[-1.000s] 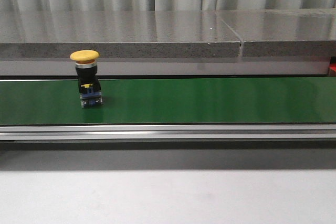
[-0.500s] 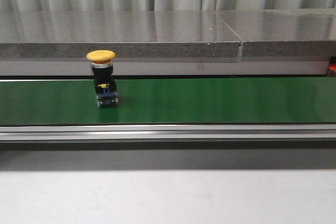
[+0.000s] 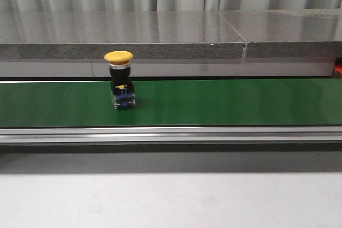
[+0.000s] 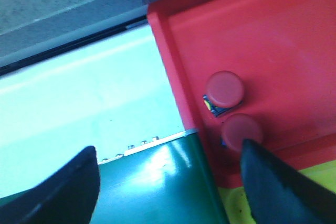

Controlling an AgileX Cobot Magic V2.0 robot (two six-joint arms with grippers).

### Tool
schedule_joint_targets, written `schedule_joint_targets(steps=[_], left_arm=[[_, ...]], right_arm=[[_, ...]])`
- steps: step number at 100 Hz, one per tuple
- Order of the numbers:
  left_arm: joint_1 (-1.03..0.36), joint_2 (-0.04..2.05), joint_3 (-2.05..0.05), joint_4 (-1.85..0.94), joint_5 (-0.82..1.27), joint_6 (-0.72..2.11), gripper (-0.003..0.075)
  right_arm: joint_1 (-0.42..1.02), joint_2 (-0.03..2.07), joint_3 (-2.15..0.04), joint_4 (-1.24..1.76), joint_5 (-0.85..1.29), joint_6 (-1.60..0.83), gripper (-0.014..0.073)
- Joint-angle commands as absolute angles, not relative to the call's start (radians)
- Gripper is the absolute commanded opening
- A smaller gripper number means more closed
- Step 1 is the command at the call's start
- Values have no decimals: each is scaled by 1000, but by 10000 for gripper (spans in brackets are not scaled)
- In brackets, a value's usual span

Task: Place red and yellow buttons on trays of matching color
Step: 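Carry the red button to the red tray and open the right gripper, then grasp the yellow button on the belt with the right gripper and lift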

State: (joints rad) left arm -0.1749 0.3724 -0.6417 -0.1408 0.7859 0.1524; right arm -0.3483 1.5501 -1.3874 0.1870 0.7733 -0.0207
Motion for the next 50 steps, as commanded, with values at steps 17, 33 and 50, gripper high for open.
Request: schedule_joint_targets(steps=[17,33,50], left_arm=[[-183,378,-668,-161,719,150,-21],[-183,378,-668,-161,719,150,-21],[-183,378,-668,-161,719,150,-21]], right_arm=[[-228,1403,-1412,158,815,-30,560],[-125,1381,-1412,157,896,-30,560],[-21,1381,-1412,157,935,-30,560]])
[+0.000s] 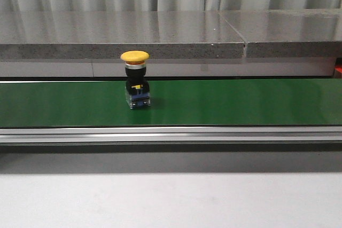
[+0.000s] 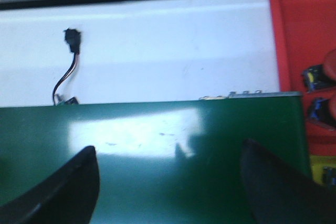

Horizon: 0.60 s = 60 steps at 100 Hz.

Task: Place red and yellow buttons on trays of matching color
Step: 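Grasp the yellow button on the belt with the right gripper and lift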

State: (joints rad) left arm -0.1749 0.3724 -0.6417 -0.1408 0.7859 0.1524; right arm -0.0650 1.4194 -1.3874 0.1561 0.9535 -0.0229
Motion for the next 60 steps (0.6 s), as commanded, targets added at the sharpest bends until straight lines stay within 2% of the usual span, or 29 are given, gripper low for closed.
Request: schedule_joint_targets(steps=[1,60], left_arm=[[-183,378,-668,-161,719,150,-21],[-183,378,-668,-161,719,150,-21]], right_arm=[[-13,1381,-1412,157,935,-30,560],[260,1432,-1434,156,1041,-71,563]])
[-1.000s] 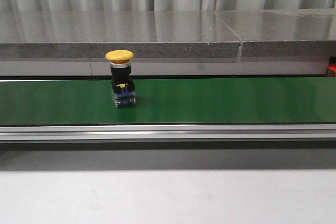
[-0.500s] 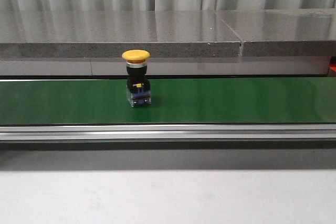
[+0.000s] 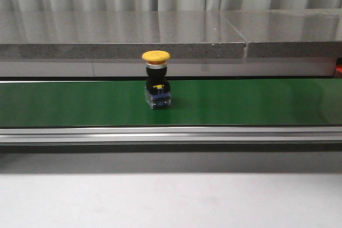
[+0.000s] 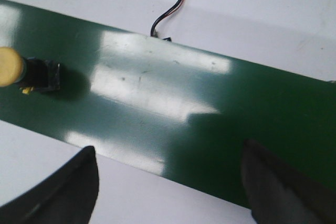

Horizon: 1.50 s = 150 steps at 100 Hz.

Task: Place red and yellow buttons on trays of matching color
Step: 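Grasp the yellow button on the belt with the right gripper and lift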

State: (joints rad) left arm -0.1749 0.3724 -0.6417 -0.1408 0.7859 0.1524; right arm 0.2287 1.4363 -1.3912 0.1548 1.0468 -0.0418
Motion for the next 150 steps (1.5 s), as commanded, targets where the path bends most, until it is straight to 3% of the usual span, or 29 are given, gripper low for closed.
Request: schedule_joint_targets(steps=[1,39,103,113,128,140,150], left_arm=[[-183,378,-668,-161,719,150,-21],[-183,378,-668,-161,719,150,-21],[-183,378,-668,-161,719,150,-21],[-183,378,-668,-161,719,150,-21],[-183,378,-668,-161,719,150,-21],[-183,378,-668,-161,719,150,-21],[-183,378,-668,-161,719,150,-21]], right_arm=[[267,1437,-1439,156,1047,-74,563],[433,1610,-1554,196,1148,-152,563],[454,1899,-1727,303,1068,-219,550],[454,1908,-1727,303,1059,-219,445],[454,1899,-1727,298,1031,-219,185],[454,1878,-1727,298,1026,-215,101],[454,1848,-1720,296,1024,-197,89]])
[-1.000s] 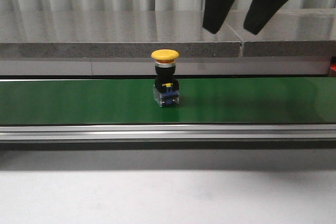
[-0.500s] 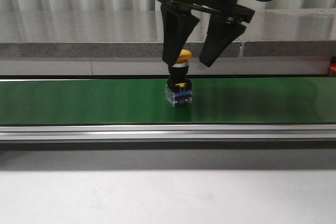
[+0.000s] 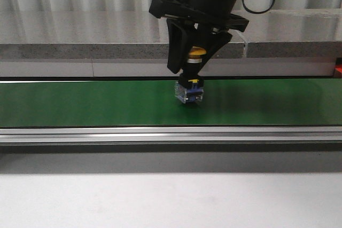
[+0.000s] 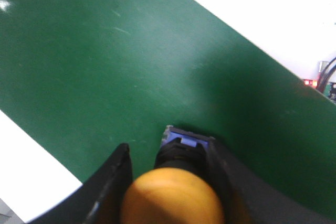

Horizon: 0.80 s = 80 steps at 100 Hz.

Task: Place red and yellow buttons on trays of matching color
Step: 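Grasp the yellow button on the belt with the right gripper and lift, then carry the yellow button to the yellow tray and open the right gripper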

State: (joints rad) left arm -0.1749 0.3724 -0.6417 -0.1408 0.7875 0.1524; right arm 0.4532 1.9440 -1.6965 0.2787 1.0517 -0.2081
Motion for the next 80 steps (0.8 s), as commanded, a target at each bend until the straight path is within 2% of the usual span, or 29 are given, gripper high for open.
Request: schedule_joint_targets(steps=[1,22,47,80], left_arm=[[-183,378,-668,-161,719,150,-21],[-183,378,-668,-161,719,150,-21],[-183,378,-668,-161,719,150,-21],[-183,378,-668,-161,719,150,-21]], right_arm=[[454,1845,-1720,296,1023,-191,90],[452,1759,-1655,213,1000,-65,89],[421,1627,-1475,207,963,-48,89],[182,1420,-1247,202,941,-13,89]])
